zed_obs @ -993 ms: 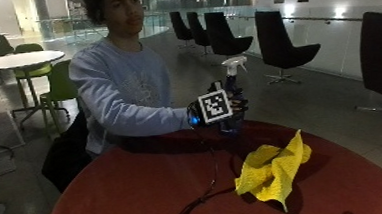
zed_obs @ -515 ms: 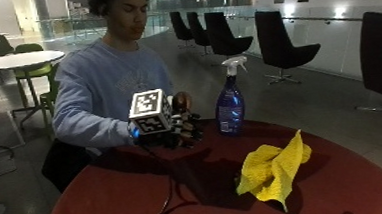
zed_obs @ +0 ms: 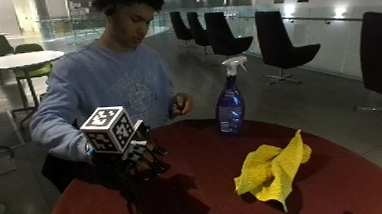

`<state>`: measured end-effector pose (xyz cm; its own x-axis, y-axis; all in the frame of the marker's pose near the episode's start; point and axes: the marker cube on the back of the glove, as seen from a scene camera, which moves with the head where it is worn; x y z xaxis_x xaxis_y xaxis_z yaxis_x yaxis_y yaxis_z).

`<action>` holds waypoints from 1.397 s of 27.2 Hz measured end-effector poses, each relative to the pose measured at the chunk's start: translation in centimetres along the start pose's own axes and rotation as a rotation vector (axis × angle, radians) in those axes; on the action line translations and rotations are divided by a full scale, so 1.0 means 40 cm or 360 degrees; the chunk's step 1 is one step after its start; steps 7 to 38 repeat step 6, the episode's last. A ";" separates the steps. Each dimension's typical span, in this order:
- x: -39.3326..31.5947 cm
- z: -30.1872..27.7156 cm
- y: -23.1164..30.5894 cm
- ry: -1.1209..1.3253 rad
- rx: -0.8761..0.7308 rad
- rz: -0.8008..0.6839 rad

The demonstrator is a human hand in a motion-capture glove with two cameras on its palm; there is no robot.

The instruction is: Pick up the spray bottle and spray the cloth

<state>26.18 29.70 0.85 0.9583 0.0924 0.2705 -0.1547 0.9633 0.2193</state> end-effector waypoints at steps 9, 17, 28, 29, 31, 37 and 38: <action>0.006 0.013 0.006 0.0015 -0.0030 0.0005; 0.006 0.013 0.006 0.0015 -0.0030 0.0005; 0.006 0.013 0.006 0.0015 -0.0030 0.0005; 0.006 0.013 0.006 0.0015 -0.0030 0.0005; 0.006 0.013 0.006 0.0015 -0.0030 0.0005; 0.006 0.013 0.006 0.0015 -0.0030 0.0005; 0.006 0.013 0.006 0.0015 -0.0030 0.0005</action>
